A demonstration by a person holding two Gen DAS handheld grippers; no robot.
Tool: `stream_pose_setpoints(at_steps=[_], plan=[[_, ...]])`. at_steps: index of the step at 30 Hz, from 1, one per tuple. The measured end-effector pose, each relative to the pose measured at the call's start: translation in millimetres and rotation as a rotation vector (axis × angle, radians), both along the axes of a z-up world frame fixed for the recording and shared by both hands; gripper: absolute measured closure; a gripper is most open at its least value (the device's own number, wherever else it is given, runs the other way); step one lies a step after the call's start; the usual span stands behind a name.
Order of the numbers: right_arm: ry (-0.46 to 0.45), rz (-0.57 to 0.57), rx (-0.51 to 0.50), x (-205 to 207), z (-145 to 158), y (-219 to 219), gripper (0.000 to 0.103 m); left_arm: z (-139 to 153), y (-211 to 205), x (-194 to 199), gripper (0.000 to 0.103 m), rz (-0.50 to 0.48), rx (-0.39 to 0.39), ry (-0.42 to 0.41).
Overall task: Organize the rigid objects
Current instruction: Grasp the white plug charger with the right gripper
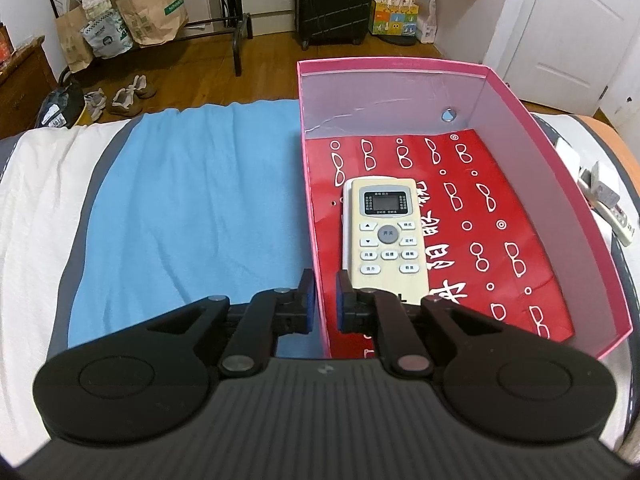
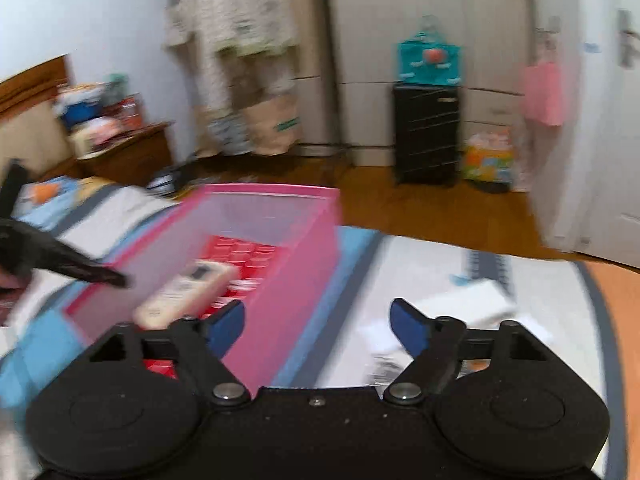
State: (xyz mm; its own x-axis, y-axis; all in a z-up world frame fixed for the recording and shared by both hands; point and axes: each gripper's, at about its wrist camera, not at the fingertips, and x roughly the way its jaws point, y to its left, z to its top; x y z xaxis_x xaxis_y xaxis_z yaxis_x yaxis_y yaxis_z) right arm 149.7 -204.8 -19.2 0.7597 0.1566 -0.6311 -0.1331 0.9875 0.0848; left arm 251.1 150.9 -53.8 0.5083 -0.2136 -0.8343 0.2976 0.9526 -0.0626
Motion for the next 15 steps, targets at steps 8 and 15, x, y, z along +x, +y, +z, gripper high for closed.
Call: stream_pose_setpoints(at_steps=[8,15], plan=[[0.292,-0.196,0.170,33.5,-30.4,-50.3,0.019,-3.8,-2.0,0.7,0.095,0.014,0.009,0.015],[0.413,-0.288,0.242,51.8,-67.8,-60.7,0.019,-5.0,1.3,2.9,0.095,0.023,-0.013,0.028]])
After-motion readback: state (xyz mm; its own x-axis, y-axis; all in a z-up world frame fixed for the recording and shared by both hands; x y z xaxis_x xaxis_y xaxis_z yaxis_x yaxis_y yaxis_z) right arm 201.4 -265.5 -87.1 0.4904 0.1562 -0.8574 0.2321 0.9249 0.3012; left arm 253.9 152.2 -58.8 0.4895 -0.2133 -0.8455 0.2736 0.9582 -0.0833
